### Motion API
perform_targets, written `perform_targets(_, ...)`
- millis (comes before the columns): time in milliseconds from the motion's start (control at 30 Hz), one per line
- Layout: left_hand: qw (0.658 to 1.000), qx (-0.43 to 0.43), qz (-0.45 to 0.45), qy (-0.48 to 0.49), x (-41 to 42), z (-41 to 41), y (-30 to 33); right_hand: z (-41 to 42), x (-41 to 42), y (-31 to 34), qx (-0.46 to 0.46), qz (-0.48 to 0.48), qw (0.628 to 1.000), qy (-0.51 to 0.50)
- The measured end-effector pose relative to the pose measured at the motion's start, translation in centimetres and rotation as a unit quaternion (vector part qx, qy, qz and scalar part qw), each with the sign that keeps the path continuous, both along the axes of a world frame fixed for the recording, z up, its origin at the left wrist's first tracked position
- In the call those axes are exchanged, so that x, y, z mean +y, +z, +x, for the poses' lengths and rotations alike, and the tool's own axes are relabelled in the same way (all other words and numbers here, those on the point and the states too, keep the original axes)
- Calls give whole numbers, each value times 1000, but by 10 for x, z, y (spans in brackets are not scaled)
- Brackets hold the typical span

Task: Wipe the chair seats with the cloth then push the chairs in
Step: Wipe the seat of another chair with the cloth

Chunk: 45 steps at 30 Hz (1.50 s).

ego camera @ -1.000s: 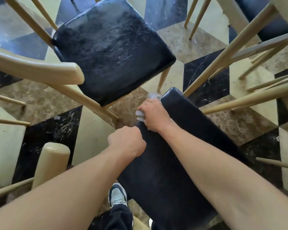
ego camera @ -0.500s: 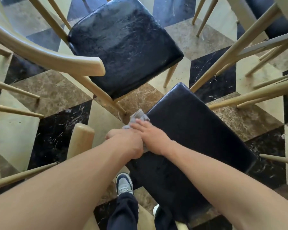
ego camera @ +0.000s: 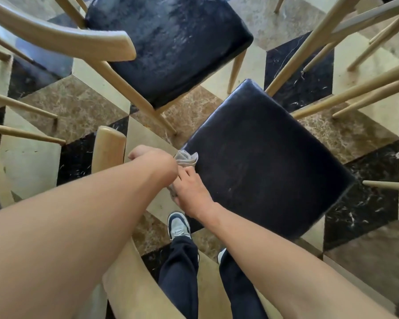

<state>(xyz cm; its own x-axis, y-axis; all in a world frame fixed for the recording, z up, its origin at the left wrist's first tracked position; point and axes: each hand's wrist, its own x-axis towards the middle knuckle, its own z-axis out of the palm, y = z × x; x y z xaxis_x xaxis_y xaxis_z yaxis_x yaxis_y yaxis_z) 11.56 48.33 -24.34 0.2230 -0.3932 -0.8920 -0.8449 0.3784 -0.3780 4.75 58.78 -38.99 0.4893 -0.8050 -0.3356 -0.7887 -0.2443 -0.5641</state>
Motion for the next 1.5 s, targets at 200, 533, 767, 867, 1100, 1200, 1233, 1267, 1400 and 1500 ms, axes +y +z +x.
perform_targets(200,1000,0,-18,6,9,9,0,1,19,-1,35,-31,999,23)
perform_targets(533,997,-41,-45,-57,30,12,-8,-45,81,-5,97,-49,957,268)
perform_targets(767,989,-78,-73,-100,40,13,-20,-60,34,4,40,-65,910,407)
perform_targets(867,989,-73,-72,-107,40,17,-27,-31,14,6,28,-26,953,302)
perform_targets(1100,991,-42,-69,-105,35,22,-26,-29,47,6,58,30,960,271)
perform_targets(1200,991,-51,-78,-98,34,20,-24,-91,89,15,72,97,928,353)
perform_targets(1233,991,-60,-76,-98,35,22,-25,-110,103,18,66,126,918,370)
perform_targets(1267,990,-62,-80,-93,35,21,-25,-132,110,22,63,147,910,382)
perform_targets(1400,989,-64,-83,-106,37,17,-24,-173,94,23,44,128,896,423)
perform_targets(1500,986,-80,-81,-119,36,14,-25,-179,62,17,19,74,919,387)
